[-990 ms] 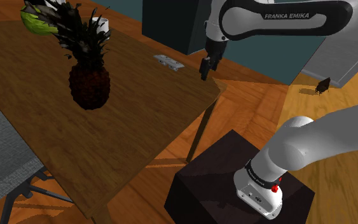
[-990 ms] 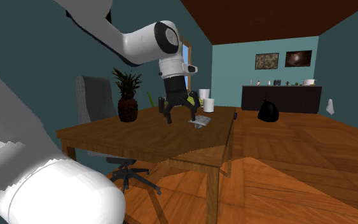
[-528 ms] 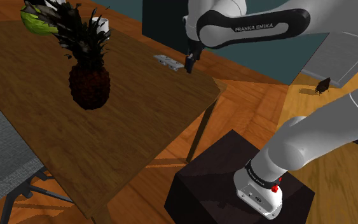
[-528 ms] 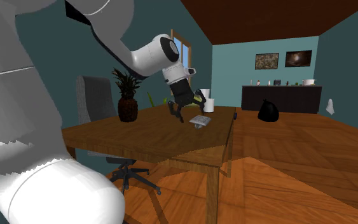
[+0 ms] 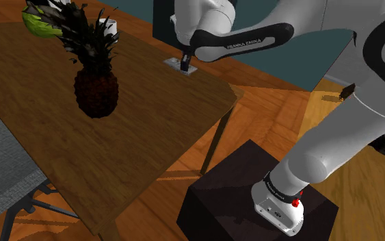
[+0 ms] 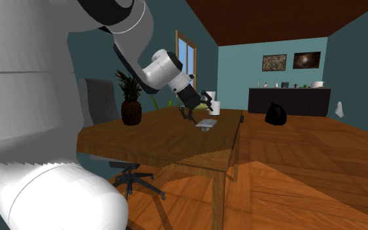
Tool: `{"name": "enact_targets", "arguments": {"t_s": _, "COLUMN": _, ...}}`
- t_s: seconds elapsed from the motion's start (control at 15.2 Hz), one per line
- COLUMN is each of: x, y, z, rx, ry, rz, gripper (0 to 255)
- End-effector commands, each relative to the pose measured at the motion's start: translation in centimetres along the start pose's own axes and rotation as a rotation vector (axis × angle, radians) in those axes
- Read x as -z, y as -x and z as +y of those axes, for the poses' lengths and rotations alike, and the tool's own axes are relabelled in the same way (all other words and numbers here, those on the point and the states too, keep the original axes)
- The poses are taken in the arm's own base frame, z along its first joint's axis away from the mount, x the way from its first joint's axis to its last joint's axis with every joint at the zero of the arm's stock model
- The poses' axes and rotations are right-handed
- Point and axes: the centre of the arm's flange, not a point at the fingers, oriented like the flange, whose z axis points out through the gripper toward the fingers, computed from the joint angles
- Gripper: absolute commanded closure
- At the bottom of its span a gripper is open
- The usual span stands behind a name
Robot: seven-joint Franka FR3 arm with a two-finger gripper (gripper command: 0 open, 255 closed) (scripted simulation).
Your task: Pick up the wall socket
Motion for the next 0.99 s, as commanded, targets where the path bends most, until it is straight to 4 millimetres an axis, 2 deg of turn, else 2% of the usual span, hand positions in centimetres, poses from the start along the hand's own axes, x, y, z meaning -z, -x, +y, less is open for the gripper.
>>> {"name": "enact_targets", "arguments": {"t_s": 0.0, "x": -0.6, "y": -2.2, "z": -0.2, "rx": 0.052, "ry": 0.064, "rz": 0.028, "gripper": 0}}
{"name": "enact_targets", "arguments": {"t_s": 0.4, "x": -1.4, "y": -8.1, "z": -1.5, "rx": 0.192, "ry": 0.233, "rz": 0.099, "gripper": 0}}
{"name": "enact_targets", "arguments": {"t_s": 0.92, "x": -4.6, "y": -8.1, "z": -3.9, "rx": 0.192, "ry": 0.233, "rz": 0.099, "gripper": 0}}
